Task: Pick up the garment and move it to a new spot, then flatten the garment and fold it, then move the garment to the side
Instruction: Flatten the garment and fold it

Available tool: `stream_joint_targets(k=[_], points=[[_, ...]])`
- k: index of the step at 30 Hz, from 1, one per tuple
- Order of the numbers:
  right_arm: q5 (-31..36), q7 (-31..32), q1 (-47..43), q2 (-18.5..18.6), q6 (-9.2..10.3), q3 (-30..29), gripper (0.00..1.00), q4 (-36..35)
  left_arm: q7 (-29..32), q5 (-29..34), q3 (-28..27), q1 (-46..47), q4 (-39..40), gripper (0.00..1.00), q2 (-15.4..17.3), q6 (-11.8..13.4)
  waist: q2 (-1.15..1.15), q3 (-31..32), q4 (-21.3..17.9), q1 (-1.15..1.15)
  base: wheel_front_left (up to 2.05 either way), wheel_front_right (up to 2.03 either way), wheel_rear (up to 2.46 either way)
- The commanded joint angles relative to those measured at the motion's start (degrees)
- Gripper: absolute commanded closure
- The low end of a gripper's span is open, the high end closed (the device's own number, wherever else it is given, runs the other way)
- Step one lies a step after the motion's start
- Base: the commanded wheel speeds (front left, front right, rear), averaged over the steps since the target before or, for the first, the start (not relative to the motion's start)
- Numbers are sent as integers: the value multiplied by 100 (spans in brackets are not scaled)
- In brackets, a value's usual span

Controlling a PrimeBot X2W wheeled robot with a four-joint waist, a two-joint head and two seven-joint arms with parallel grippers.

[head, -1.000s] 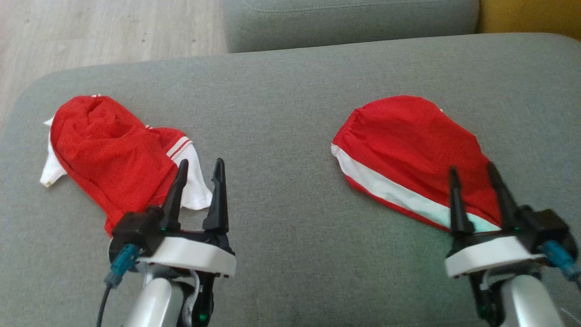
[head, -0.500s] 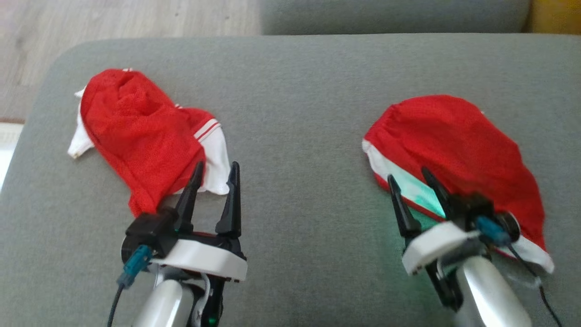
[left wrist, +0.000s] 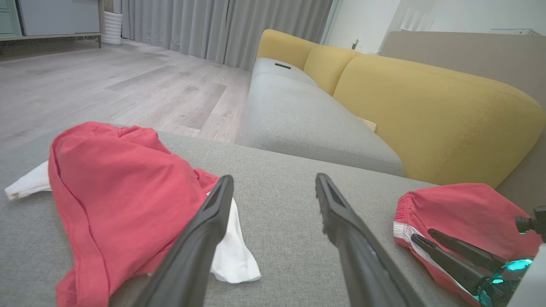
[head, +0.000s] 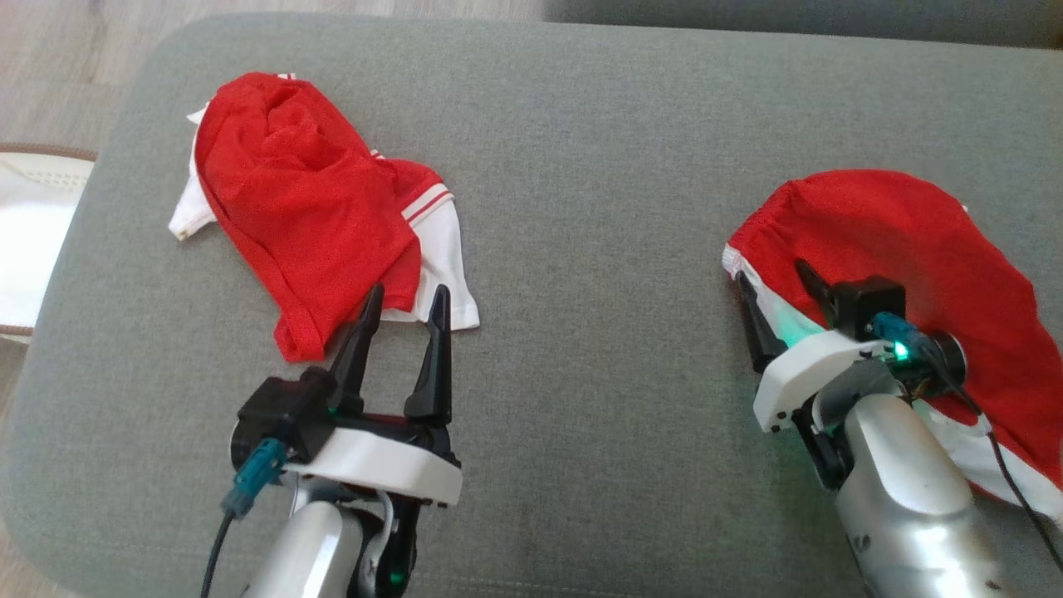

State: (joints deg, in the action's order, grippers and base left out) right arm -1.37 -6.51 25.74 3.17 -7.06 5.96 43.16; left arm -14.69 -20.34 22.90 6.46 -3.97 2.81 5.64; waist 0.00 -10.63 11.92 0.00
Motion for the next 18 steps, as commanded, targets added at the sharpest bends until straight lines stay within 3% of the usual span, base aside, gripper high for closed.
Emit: stream_joint_targets(k=[1,2,3,4,11,18], points=[[76,-99,256,-16,-43,62,0,18,-30,-16,-185,256,212,0,7,49,0,-39,3,0,0,0,0],[78,-126,313,-19,-43,28,18,139,-30,-14,-184,261,211,0,7,49,0,-50,4,0,0,0,0],[69,-171,367,-22,-43,24,74,242,-30,-12,-186,269,210,0,7,48,0,-60,4,0,0,0,0],[15,-237,415,-24,-43,67,100,326,-30,-13,-190,281,206,0,7,46,0,-68,3,0,0,0,0],[-880,-515,511,-27,-43,1044,100,496,-30,7,-255,321,169,0,7,54,0,-29,-101,0,0,0,0],[-1836,-580,316,-28,-43,2246,100,189,-30,10,-267,273,145,0,7,53,0,140,-290,0,0,0,0]])
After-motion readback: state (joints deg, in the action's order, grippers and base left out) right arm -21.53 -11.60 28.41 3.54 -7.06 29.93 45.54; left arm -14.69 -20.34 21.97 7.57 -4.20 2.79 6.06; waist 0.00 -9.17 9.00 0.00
